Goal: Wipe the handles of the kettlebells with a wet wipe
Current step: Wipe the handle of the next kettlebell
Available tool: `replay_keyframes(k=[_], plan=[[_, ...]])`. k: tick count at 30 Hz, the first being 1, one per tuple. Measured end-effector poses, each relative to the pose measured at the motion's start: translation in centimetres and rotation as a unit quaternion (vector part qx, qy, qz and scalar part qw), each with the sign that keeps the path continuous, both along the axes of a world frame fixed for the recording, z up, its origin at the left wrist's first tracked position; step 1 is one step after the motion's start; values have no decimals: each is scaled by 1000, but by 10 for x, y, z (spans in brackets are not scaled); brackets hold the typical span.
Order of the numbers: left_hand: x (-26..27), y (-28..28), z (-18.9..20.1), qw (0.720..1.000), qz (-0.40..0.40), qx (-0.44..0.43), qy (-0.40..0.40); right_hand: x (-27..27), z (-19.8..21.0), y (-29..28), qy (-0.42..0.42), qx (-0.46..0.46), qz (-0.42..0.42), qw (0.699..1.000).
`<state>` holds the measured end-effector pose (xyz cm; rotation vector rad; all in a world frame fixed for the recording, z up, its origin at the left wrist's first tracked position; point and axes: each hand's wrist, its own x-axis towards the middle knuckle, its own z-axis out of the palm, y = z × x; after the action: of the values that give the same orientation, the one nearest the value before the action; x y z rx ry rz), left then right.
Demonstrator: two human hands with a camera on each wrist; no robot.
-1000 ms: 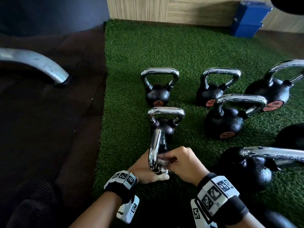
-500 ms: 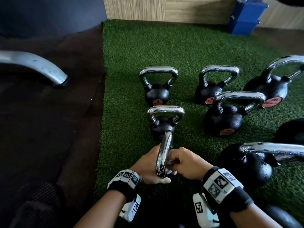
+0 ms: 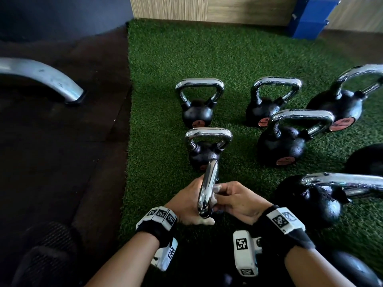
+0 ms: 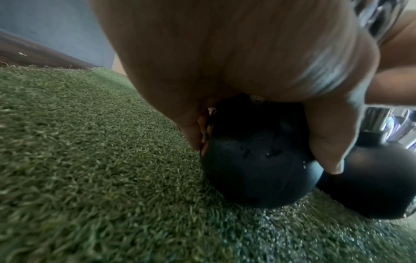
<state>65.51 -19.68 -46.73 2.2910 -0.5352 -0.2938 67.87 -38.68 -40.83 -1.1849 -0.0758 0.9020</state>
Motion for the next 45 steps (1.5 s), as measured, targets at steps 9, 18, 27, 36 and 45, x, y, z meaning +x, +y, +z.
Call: replay_keyframes(k=[9,18,27,36,45], plan=[[4,2,3,999,21,-33,8,3,-8,0,24,99,-124,987],[2,1,1,998,35,-48,21,2,-6,13,-26,17,-270,962],[-3,1,0,999,24,-47,-3,10,5,24,-296,-319,-287,853],[-5,-2,4,999,11,-36,-27,12,-2,31,-320,-439,-283,791],[-15,3,28,999,-1,43,-10,10,5,15,-309,-489,-154,801]])
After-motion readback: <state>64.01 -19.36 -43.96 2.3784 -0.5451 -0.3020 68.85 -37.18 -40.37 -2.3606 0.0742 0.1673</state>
